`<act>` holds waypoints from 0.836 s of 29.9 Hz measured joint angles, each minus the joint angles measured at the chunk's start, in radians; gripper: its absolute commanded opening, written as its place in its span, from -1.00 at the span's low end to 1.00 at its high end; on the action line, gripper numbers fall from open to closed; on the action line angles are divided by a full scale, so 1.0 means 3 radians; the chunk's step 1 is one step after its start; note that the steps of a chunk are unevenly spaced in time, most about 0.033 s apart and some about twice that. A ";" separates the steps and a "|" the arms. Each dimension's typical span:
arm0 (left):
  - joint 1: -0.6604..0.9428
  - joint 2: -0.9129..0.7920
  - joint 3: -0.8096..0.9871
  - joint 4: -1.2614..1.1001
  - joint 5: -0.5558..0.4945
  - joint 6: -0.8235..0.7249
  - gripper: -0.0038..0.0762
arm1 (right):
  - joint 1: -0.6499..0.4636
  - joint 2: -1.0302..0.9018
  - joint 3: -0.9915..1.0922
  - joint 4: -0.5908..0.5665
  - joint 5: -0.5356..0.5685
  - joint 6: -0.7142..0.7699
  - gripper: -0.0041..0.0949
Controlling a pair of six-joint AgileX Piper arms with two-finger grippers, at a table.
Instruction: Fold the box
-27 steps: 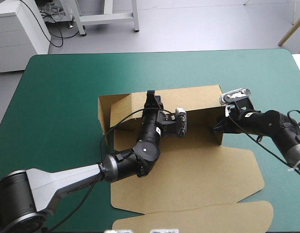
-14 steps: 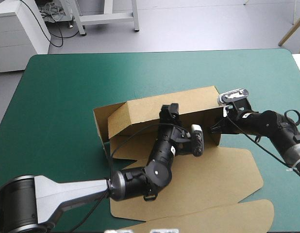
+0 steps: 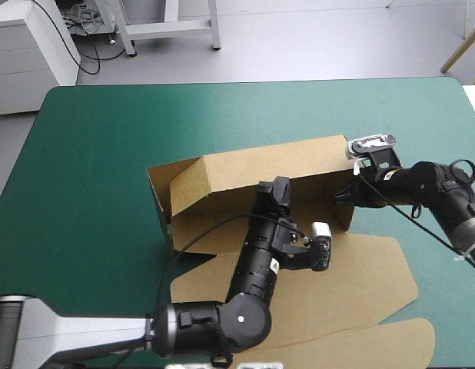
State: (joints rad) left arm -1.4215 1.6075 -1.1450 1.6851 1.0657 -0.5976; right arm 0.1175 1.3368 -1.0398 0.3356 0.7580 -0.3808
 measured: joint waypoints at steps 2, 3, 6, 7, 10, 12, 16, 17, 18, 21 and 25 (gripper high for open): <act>0.0025 -0.0166 -0.0058 0.0000 -0.0004 0.0012 -0.89 | 0.0008 0.0000 -0.0123 -0.0136 0.0106 0.0150 -0.92; 0.0056 -0.0263 -0.0100 0.0000 -0.0037 0.0012 -0.89 | 0.0008 0.0000 -0.0170 -0.0180 0.0147 0.0197 -0.92; 0.0243 -0.0550 -0.0235 0.0000 -0.0225 0.0012 -0.89 | 0.0008 0.0043 -0.0349 -0.0313 0.0294 0.0337 -0.92; 0.0342 -0.0636 -0.0286 0.0000 -0.0327 0.0012 -0.89 | 0.0008 0.0077 -0.0416 -0.0351 0.0358 0.0381 -0.92; 0.0690 -0.0832 -0.0433 -0.0079 -0.0633 0.0012 -0.89 | 0.0011 0.0250 -0.0613 -0.0462 0.0539 0.0467 -0.92; 0.0981 -0.0936 -0.0520 -0.0294 -0.0783 0.0012 -0.89 | 0.0011 0.0409 -0.0741 -0.0527 0.0640 0.0537 -0.92; 0.1559 -0.1058 -0.0577 -0.0813 -0.0830 0.0025 -0.89 | 0.0011 0.0723 -0.1010 -0.0595 0.0717 0.0587 -0.92; 0.1684 -0.1075 -0.0577 -0.0951 -0.0830 0.0054 -0.89 | 0.0011 0.0805 -0.1107 -0.0614 0.0729 0.0587 -0.92; 0.1871 -0.1091 -0.0577 -0.1183 -0.0830 0.0140 -0.89 | 0.0011 0.0889 -0.1212 -0.0631 0.0734 0.0587 -0.92; 0.2319 -0.1098 -0.0580 -0.1813 -0.0820 0.0459 -0.89 | 0.0012 0.1183 -0.1527 -0.0641 0.0693 0.0609 -0.92; 0.2944 -0.1094 -0.0580 -0.2727 -0.0777 0.1029 -0.89 | 0.0012 0.1568 -0.1924 -0.0622 0.0623 0.0666 -0.92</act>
State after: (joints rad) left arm -0.5382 1.2792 -1.3191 0.8670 0.8327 -0.2889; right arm 0.1210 1.8074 -1.6170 0.1490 0.9450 -0.1810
